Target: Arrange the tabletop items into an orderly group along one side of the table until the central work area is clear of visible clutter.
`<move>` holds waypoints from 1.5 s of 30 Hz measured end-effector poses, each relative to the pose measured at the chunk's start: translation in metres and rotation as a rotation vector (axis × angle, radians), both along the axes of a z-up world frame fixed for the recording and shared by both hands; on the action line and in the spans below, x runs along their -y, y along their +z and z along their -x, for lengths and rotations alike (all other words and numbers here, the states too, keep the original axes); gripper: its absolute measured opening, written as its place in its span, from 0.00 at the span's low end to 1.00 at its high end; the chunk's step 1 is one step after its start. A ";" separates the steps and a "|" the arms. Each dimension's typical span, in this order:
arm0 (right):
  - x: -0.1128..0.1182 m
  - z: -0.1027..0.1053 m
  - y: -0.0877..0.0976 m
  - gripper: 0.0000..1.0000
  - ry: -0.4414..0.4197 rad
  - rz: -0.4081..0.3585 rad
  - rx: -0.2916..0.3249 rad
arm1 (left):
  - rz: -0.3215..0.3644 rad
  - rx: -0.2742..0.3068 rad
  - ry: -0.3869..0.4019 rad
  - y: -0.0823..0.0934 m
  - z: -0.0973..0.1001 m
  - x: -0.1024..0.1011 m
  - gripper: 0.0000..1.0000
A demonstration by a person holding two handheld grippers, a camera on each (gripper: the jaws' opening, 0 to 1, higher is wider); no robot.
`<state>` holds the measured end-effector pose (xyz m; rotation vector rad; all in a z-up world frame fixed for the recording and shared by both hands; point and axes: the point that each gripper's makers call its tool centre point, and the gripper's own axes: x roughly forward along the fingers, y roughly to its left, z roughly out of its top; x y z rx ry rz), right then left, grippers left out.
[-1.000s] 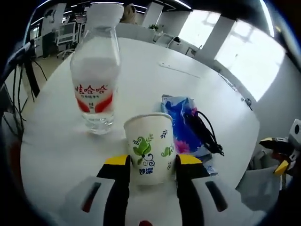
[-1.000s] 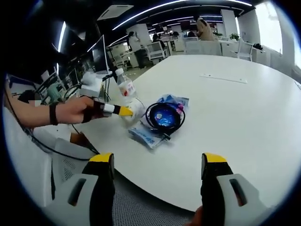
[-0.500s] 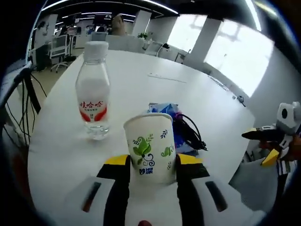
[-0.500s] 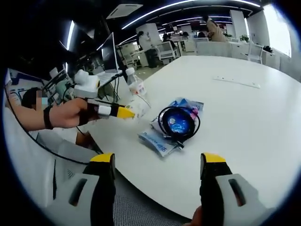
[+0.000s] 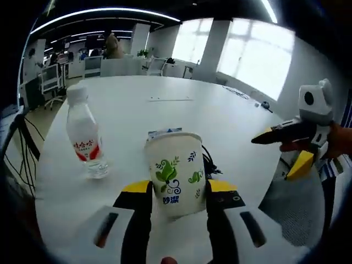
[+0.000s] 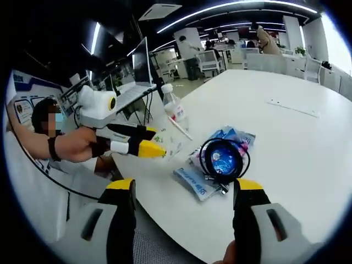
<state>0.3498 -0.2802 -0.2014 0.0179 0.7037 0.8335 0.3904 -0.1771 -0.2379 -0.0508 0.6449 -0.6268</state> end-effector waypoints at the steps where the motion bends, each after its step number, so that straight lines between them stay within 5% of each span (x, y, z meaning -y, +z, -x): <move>1: -0.001 -0.001 0.001 0.71 0.003 0.000 0.002 | 0.000 0.004 -0.004 0.001 0.000 0.001 0.38; 21: -0.042 -0.023 0.019 0.60 0.095 -0.055 0.000 | -0.011 0.085 -0.149 0.016 0.024 0.038 0.38; 33: -0.057 -0.019 0.016 0.47 0.147 -0.060 -0.044 | -0.060 0.142 -0.241 0.024 0.034 0.050 0.38; 41: -0.062 -0.012 0.012 0.34 0.184 -0.053 -0.077 | -0.102 0.160 -0.278 0.023 0.037 0.051 0.38; 45: -0.065 -0.009 0.014 0.19 0.200 -0.078 -0.085 | -0.133 0.175 -0.299 0.022 0.041 0.051 0.38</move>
